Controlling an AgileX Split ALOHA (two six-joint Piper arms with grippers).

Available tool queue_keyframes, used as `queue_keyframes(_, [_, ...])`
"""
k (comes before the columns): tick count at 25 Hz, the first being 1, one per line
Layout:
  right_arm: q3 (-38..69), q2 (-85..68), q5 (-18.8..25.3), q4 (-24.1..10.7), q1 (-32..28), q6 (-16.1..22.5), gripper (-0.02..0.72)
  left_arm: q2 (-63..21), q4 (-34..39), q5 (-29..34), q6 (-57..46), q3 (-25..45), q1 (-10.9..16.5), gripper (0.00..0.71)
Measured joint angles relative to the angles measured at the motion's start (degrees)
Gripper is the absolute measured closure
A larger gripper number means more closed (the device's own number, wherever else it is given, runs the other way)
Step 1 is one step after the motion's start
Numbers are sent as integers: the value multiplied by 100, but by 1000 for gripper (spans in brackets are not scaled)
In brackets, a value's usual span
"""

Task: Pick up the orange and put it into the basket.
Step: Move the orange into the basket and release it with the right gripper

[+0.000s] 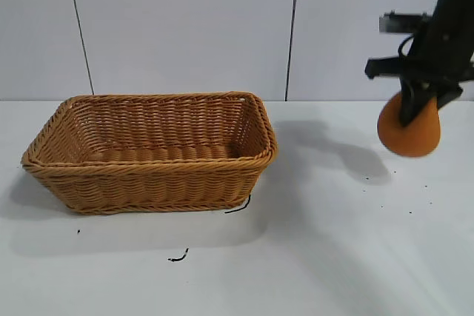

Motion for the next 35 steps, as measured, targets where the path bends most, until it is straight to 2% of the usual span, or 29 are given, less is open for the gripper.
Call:
queue_keyframes(6, [-610,0,109,-39,538,0,617,0,0,0,0,0,0,71])
queue_keyframes(10, [-645,0,105,-39,1221,6,617,0,0,0,0,0,0,71])
queue_keyframes(18, [-658,116,-394,-67,2693,24,617,0,0,0,0,0,0,71])
queue_keyframes(22, [-663,502,-641,-79,3147,36,617,0,0,0,0,0,0,71])
queue_keyframes(29, [-663,1531,-1481,32,3271,102,617,0,0,0,0,0,0,71])
queue_keyframes(35, [-658,1981,-1562,157,3259,106,617,0,0,0,0,0,0,71])
